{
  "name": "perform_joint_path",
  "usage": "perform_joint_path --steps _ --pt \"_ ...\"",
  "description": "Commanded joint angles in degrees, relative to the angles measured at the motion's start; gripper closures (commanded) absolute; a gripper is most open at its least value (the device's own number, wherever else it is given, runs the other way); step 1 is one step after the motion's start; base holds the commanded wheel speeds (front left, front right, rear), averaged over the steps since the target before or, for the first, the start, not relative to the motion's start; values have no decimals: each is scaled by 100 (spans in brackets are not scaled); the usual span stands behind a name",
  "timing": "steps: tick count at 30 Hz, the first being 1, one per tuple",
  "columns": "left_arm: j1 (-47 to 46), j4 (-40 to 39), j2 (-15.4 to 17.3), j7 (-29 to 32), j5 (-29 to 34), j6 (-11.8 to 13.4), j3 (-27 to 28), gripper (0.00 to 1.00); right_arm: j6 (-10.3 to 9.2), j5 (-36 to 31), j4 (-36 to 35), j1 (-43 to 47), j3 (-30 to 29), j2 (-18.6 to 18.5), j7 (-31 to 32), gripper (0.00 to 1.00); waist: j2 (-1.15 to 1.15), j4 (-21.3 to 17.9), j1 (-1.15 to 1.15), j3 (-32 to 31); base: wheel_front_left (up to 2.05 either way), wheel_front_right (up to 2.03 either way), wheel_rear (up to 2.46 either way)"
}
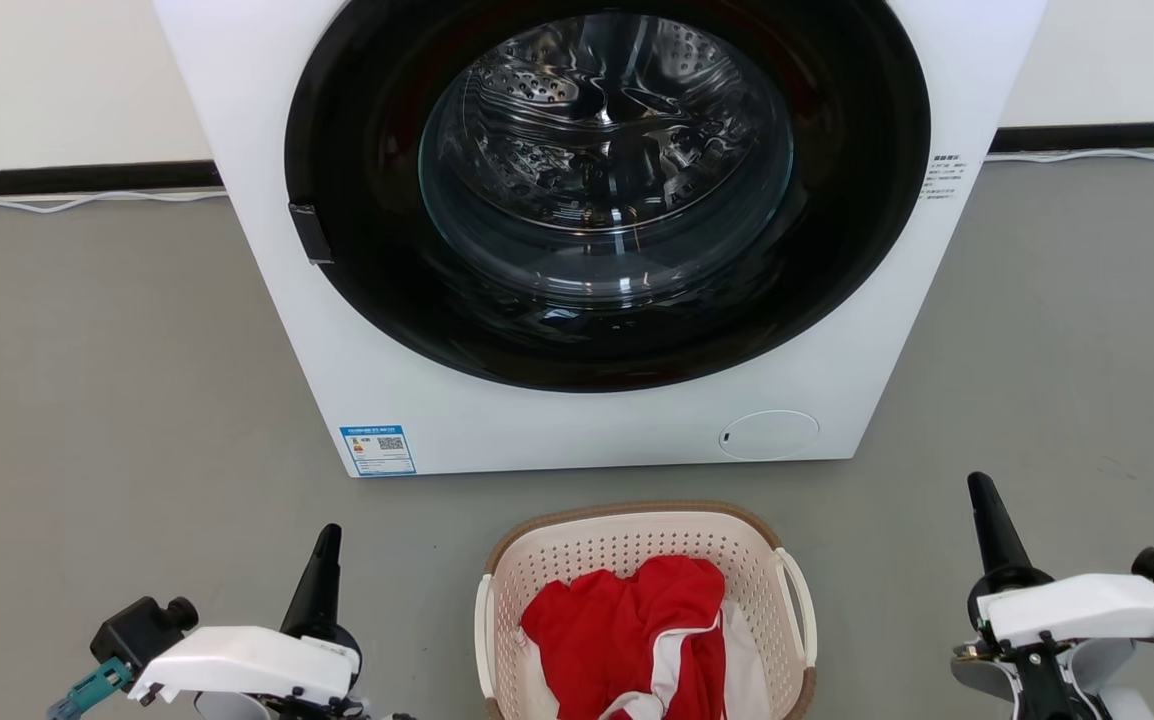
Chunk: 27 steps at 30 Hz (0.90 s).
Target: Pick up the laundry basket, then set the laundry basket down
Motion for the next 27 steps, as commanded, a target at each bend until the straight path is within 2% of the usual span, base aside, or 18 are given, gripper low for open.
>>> perform_joint_path --steps 1,27 --pt "-238 -173 60 42 -126 -84 148 100 25 134 -189 -108 14 -28 79 100 0 1 0 -2 0 0 0" --pt "-265 -200 64 484 -1689 -262 521 100 33 1491 -354 -10 -282 183 513 100 0 26 0 -60 0 0 0"
